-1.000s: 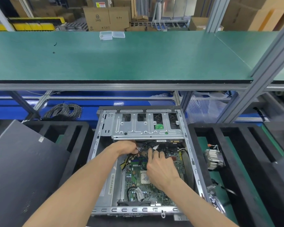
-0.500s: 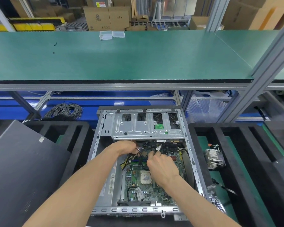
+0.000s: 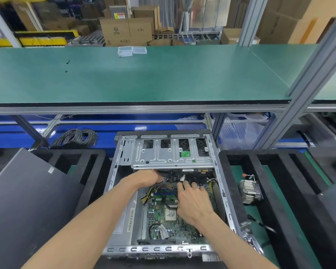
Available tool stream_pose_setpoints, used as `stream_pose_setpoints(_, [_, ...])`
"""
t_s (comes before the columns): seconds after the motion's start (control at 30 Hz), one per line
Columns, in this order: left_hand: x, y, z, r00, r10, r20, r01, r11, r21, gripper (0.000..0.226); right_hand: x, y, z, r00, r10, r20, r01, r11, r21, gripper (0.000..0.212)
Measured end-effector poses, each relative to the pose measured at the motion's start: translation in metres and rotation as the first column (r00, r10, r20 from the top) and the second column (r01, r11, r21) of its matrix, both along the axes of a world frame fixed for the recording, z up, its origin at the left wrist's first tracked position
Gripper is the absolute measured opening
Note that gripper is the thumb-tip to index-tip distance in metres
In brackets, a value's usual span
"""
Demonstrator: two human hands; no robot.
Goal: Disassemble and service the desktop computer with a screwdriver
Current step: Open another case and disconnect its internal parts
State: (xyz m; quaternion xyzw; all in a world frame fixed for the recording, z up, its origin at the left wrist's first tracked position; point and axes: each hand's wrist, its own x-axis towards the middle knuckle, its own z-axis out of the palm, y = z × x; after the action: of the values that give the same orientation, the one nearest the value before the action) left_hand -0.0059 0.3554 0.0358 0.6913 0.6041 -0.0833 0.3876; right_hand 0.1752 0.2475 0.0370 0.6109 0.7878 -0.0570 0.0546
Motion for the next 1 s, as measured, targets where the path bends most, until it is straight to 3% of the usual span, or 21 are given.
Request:
stream_pose_setpoints(0.2, [-0.008,-0.013,0.028,0.989,-0.148,-0.028,0.146,0.988,-0.048,0.049,0.007,-0.005,0.004,0.999,-0.016,-0.029,0.015,0.999,-0.028,0.042])
stream_pose_setpoints(0.4, [-0.014,-0.031,0.047,0.985,-0.174,-0.001,0.174,0.985,-0.004,0.053,0.013,-0.013,0.013,0.986,-0.079,-0.147,0.072,0.996,-0.052,0.038])
stream_pose_setpoints(0.5, [-0.003,-0.041,0.055,0.983,-0.07,0.169,0.044,0.987,0.153,0.039,0.018,-0.02,0.02,0.966,-0.12,-0.228,0.109,0.992,-0.058,0.04])
stream_pose_setpoints(0.6, [0.016,-0.05,0.064,0.866,0.155,0.476,-0.233,0.966,0.109,0.03,0.022,-0.025,0.029,0.924,-0.197,-0.329,0.178,0.98,-0.087,0.034])
stream_pose_setpoints(0.67, [0.033,-0.052,0.073,0.847,0.117,0.519,-0.245,0.952,0.184,0.031,0.023,-0.026,0.035,0.891,-0.249,-0.38,0.224,0.969,-0.109,0.028])
stream_pose_setpoints(0.77, [0.071,-0.055,0.092,0.869,-0.029,0.493,-0.135,0.946,0.294,0.029,0.022,-0.029,0.041,0.868,-0.285,-0.408,0.257,0.959,-0.122,0.032])
stream_pose_setpoints(0.87, [0.124,-0.058,0.106,0.897,-0.245,0.369,0.082,0.911,0.405,0.027,0.022,-0.035,0.042,0.865,-0.295,-0.407,0.261,0.956,-0.137,0.044])
stream_pose_setpoints(1.0, [0.185,-0.067,0.11,0.861,-0.441,0.253,0.3,0.842,0.448,0.027,0.025,-0.043,0.041,0.854,-0.273,-0.443,0.22,0.961,-0.168,0.016])
